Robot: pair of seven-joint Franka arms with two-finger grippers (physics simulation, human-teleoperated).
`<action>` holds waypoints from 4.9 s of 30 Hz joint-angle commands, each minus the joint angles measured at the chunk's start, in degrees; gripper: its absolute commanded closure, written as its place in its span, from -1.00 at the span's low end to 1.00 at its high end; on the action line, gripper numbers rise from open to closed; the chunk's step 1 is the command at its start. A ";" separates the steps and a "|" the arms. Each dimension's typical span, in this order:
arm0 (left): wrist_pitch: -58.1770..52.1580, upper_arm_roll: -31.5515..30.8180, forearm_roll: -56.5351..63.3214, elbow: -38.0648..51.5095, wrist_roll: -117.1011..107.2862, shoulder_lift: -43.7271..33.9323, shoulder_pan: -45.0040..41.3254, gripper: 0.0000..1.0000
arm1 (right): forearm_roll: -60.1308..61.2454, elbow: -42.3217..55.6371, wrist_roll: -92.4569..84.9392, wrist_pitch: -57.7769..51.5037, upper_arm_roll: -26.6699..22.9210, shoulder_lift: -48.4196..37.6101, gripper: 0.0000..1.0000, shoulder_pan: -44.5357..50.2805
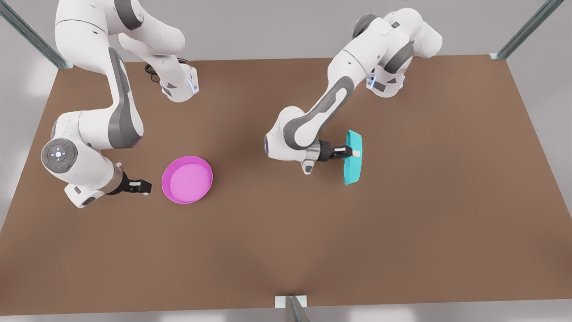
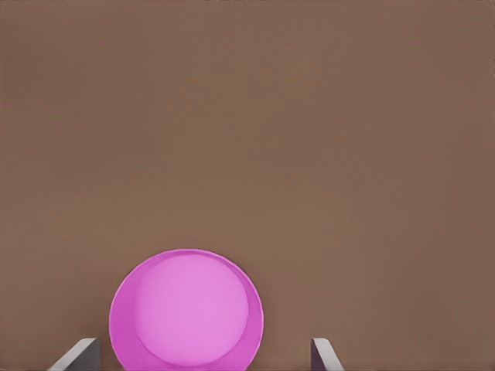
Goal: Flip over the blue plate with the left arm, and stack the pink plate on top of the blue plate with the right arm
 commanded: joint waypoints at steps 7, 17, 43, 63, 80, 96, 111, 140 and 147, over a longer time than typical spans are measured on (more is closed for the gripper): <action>-4.02 0.10 9.57 -0.09 -0.63 4.55 -6.49 0.57 | 0.09 0.00 0.00 -0.08 0.00 0.08 -1.00 0.00; -6.75 0.19 16.43 -0.09 -2.92 11.58 -11.50 0.57 | 0.53 -0.26 1.14 0.00 0.00 0.08 -1.00 -0.53; -8.15 -0.07 17.57 0.26 -3.71 17.56 -19.50 -0.49 | 0.18 -0.35 0.09 -0.17 0.00 0.52 -1.00 -1.14; 4.15 -5.87 5.44 6.67 -15.39 17.91 -22.13 -0.49 | 1.41 -0.26 -2.46 0.09 0.00 2.90 -1.00 -4.48; 6.09 -12.11 -15.03 23.64 -31.30 14.75 -20.82 -0.49 | 15.29 -30.32 -13.10 19.95 5.28 -0.80 -1.00 -17.84; 35.27 13.73 -54.85 -16.00 28.11 -36.58 31.92 -1.00 | 15.82 -36.03 -21.97 28.39 5.36 5.71 -1.00 -17.05; 34.56 13.73 -54.76 -16.09 27.85 -34.21 29.72 -1.00 | 18.90 -39.29 -28.48 34.28 5.36 7.11 -1.00 -17.58; 34.47 13.82 -54.76 -16.26 28.02 -33.68 29.72 -1.00 | 19.78 -37.62 -28.56 34.02 5.28 9.14 0.35 -17.31; 34.12 13.82 -54.76 -16.35 27.93 -33.68 29.72 -1.00 | 19.78 -37.62 -28.56 34.02 5.27 9.22 0.36 -17.31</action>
